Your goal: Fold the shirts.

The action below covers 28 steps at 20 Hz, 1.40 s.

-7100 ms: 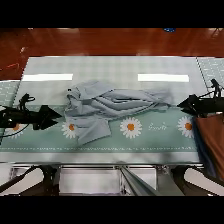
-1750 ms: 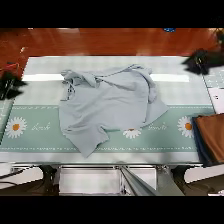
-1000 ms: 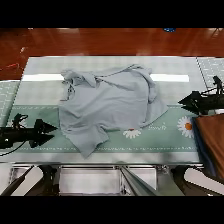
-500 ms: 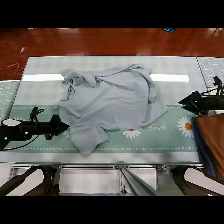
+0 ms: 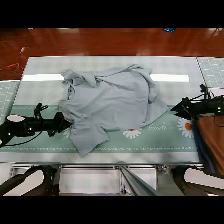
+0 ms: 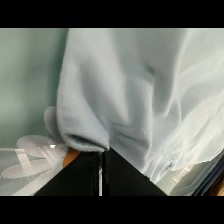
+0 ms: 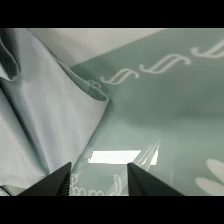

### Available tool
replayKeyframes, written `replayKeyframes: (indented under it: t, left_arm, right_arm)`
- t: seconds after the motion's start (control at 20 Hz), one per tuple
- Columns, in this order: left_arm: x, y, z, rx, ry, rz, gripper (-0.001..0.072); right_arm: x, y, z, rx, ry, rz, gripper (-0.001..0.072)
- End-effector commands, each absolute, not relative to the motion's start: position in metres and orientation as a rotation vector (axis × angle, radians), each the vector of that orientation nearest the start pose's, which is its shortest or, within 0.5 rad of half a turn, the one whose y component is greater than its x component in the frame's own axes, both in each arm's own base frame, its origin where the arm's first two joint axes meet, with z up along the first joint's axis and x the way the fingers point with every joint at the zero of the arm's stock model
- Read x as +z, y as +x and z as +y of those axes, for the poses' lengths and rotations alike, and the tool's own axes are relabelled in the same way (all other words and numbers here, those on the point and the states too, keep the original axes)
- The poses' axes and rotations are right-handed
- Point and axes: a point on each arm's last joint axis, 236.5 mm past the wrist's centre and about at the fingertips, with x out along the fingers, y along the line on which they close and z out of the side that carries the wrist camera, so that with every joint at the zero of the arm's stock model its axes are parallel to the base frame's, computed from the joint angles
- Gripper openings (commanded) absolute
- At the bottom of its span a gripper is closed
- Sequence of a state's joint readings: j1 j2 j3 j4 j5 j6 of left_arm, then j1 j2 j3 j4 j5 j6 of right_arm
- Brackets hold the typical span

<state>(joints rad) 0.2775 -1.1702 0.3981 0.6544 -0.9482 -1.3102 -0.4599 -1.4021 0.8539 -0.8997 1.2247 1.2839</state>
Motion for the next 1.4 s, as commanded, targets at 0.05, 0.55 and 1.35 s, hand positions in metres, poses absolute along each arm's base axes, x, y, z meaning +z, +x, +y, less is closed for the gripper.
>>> replayKeyframes:
  t: [0.05,0.55,1.35]
  left_arm:
    - [-0.11,0.255,-0.088,-0.098,-1.027,1.397,0.002]
    - [-0.104,0.255,-0.093,-0.121,-1.041,1.401,0.002]
    - [0.459,0.329,-0.066,-0.459,-0.369,0.11,0.0019]
  right_arm:
    - [-0.096,0.333,0.023,0.16,0.907,1.442,0.0404]
    - [-0.101,0.383,0.068,0.226,0.922,1.316,0.0025]
    - [0.453,0.333,0.023,0.244,0.114,0.145,0.0024]
